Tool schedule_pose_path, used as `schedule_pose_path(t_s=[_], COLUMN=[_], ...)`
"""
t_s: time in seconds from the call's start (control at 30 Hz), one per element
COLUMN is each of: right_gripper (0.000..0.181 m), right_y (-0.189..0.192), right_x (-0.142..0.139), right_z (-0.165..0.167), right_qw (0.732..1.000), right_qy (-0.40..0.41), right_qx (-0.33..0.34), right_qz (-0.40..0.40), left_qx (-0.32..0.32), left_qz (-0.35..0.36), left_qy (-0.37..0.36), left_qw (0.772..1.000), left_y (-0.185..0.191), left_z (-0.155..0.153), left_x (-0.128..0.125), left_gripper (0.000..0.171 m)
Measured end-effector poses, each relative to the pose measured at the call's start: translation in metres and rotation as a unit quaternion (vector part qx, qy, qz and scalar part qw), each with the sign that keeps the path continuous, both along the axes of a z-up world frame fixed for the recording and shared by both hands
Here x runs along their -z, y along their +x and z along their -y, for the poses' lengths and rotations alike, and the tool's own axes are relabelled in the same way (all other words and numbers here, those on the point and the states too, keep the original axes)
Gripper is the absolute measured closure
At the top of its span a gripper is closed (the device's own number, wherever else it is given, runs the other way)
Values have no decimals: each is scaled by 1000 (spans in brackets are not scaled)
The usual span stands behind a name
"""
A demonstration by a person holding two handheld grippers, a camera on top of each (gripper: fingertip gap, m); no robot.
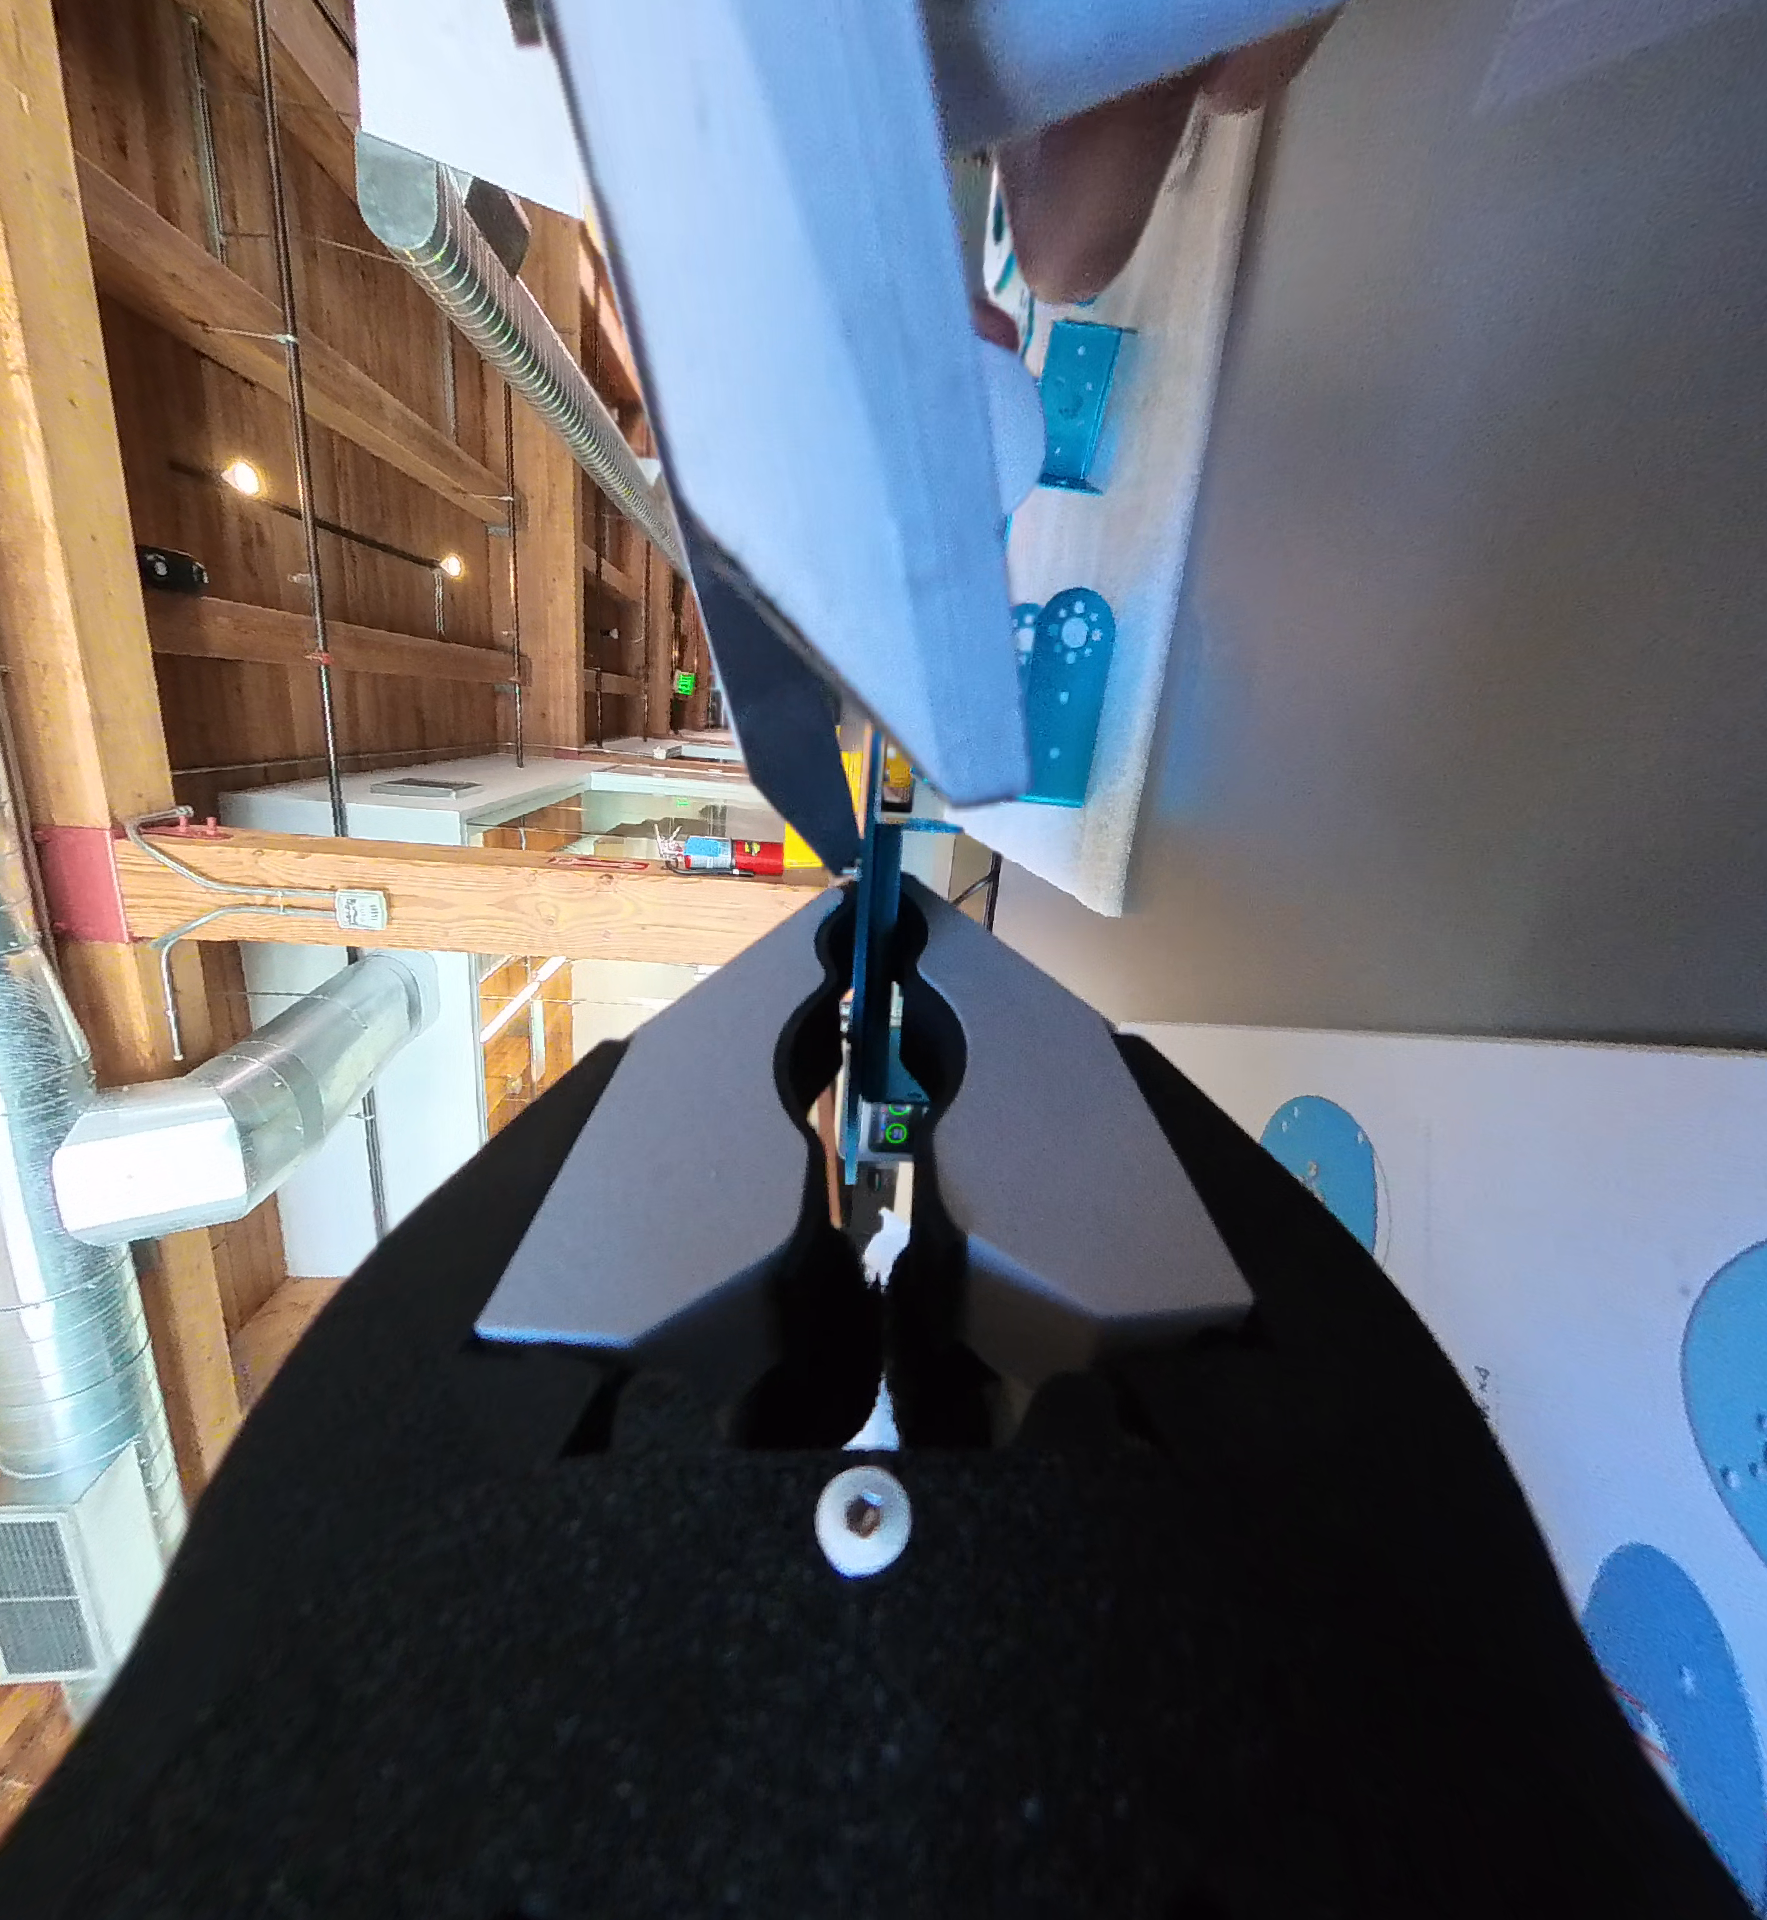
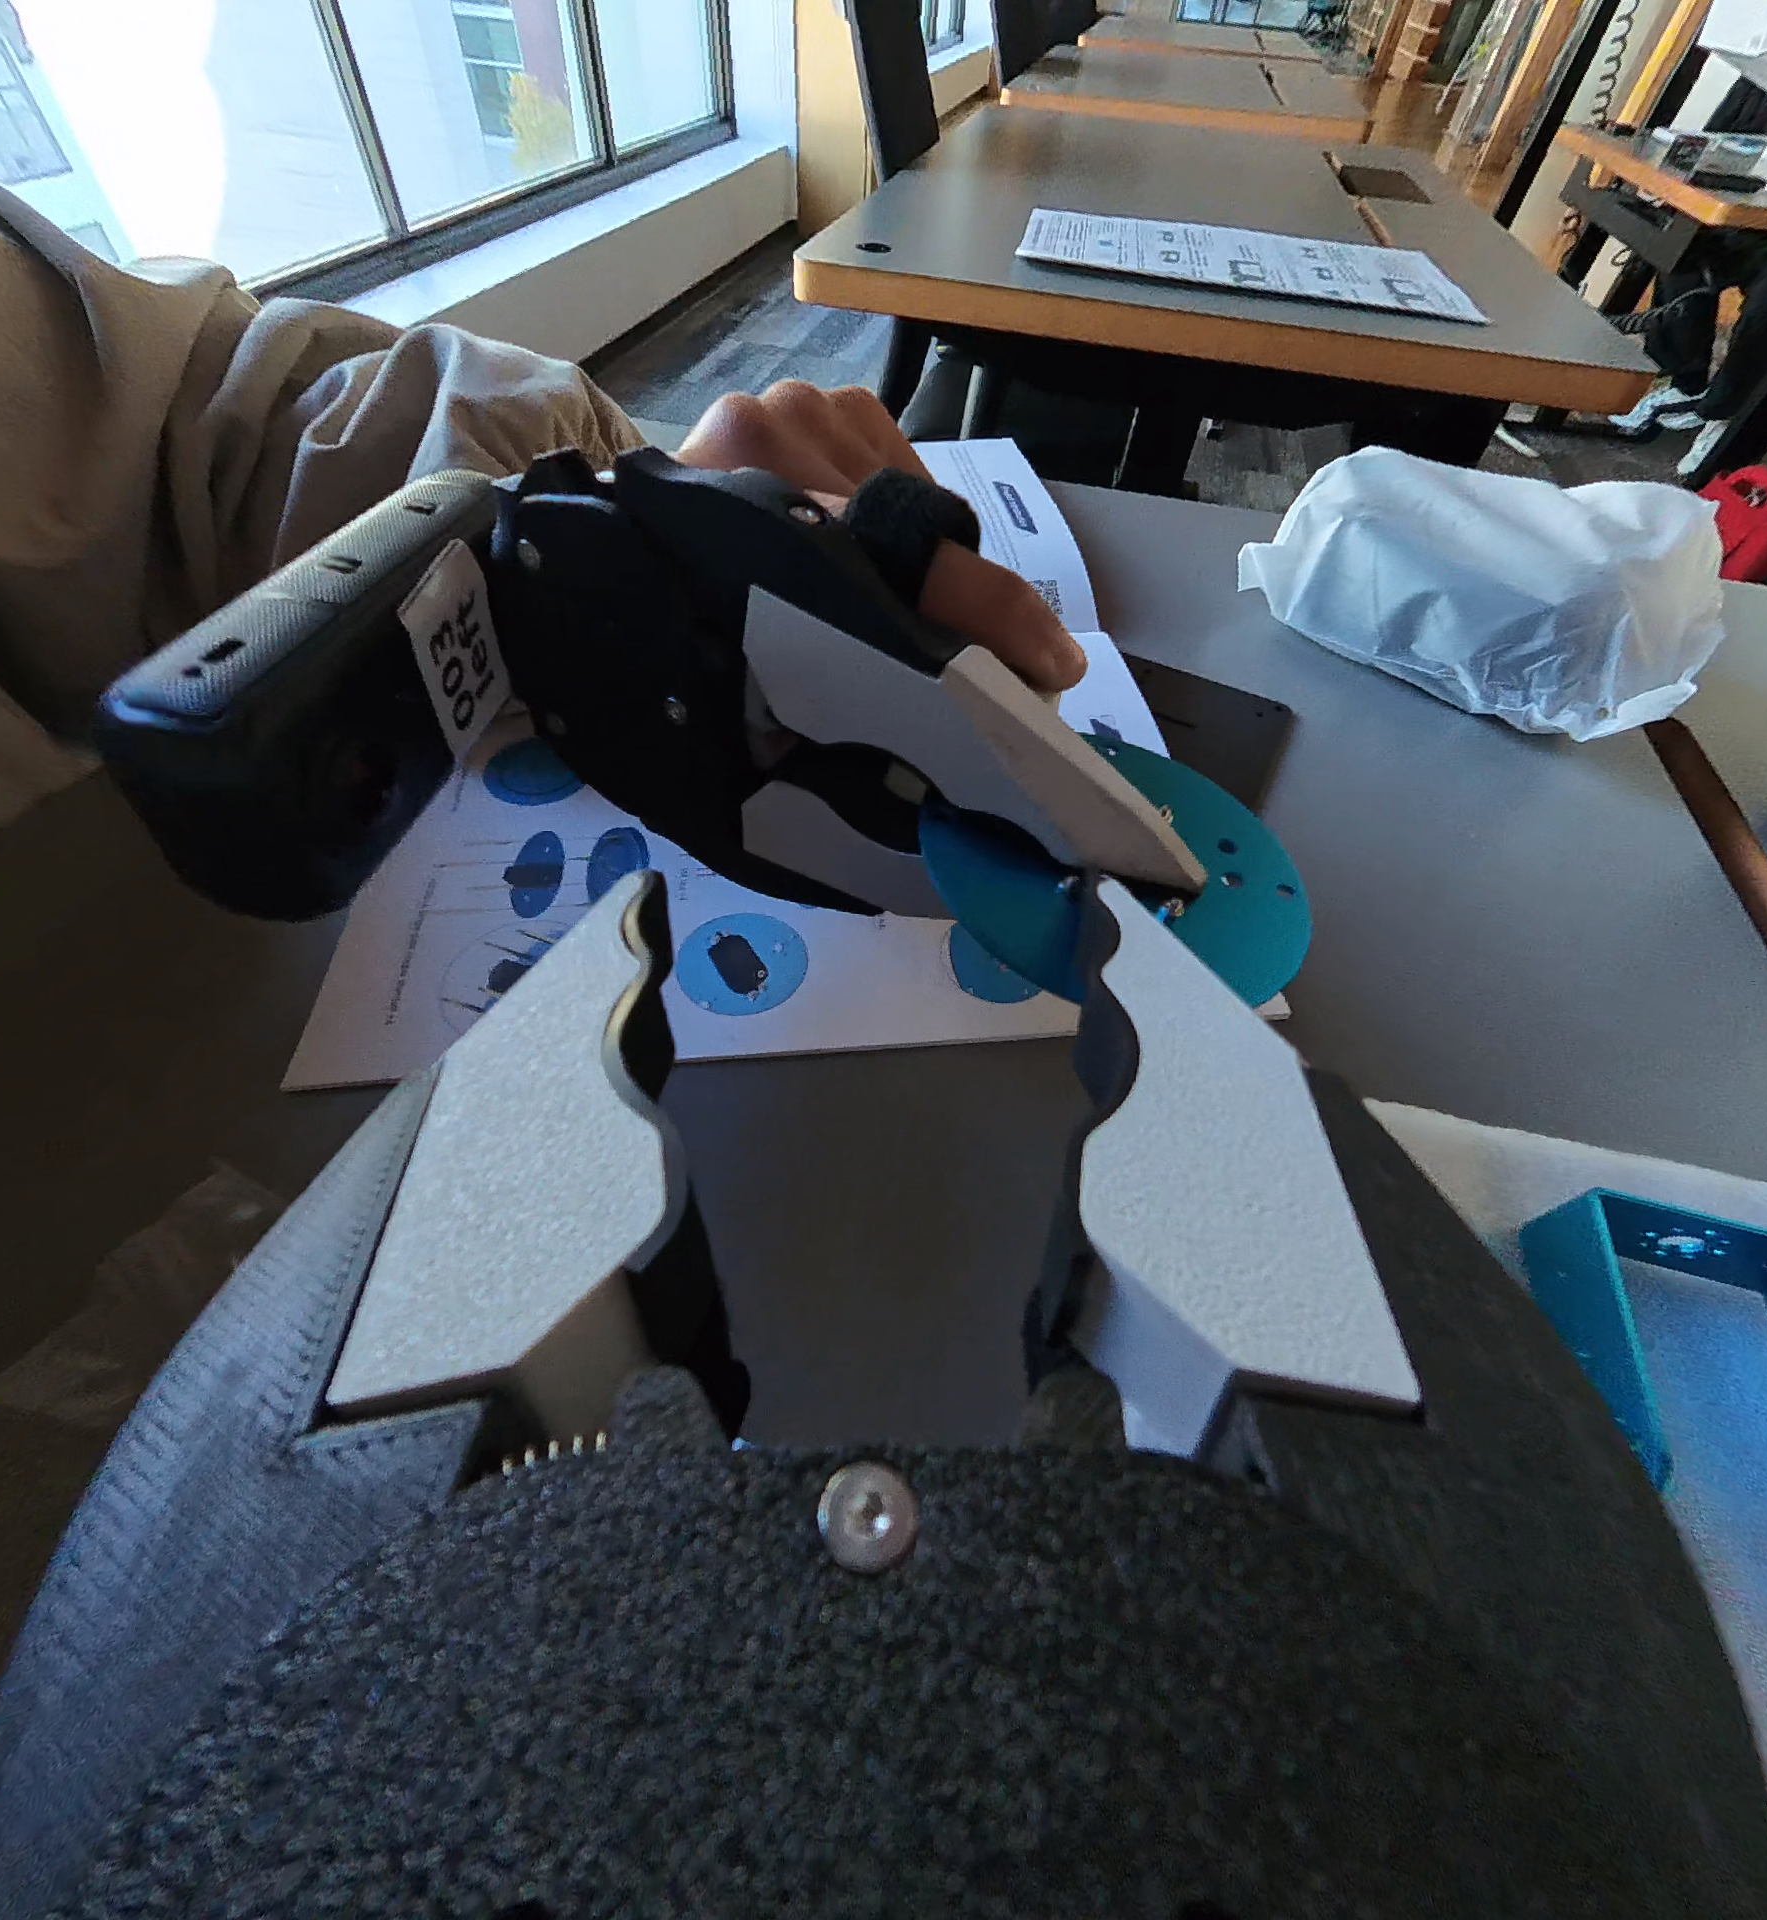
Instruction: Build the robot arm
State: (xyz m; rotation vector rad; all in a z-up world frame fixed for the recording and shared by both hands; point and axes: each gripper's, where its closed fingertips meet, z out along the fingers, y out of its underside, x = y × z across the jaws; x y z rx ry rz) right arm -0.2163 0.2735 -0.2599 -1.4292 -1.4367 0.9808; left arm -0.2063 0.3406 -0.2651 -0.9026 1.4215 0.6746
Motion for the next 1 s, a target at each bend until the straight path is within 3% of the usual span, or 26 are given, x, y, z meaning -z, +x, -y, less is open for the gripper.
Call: schedule_pose_path(t_s=[0.13,0.2,0.47,0.7,0.73,0.77,0.8,0.9,0.97,1.0], right_gripper=[103,122,102,104,107,127,126,115,117,109], right_y=[1,4,7,6,7,8,8,21,34,41], right_x=[4,-2,-1,6,9,5,1,-5,-30,-42], right_z=[2,8,-21,-14,-14,-8,-1,-22,-23,-22], right_qw=[1000,1000,999,999,999,1000,1000,997,997,997], right_qy=[-21,-19,16,-8,-13,-14,-26,37,44,56], right_qx=[4,-19,41,36,36,13,-2,44,39,33], right_qz=[8,1,-4,15,22,12,6,53,40,40], left_qx=[0,-21,11,12,4,-12,-24,-18,-10,1], left_qz=[-11,-13,-4,-18,-22,-25,-23,27,80,110], left_qy=[-6,-9,12,2,-6,-4,0,-29,-88,-127], left_qw=[1000,1000,1000,1000,1000,1000,999,999,993,986], left_y=[0,-6,3,5,4,-1,-7,-14,-11,-9], left_z=[-1,-9,4,3,0,-6,-12,-15,-12,-9], left_x=[6,7,-3,5,8,9,7,-5,-9,-12], left_gripper=[171,171,171,170,171,171,171,171,171,171])
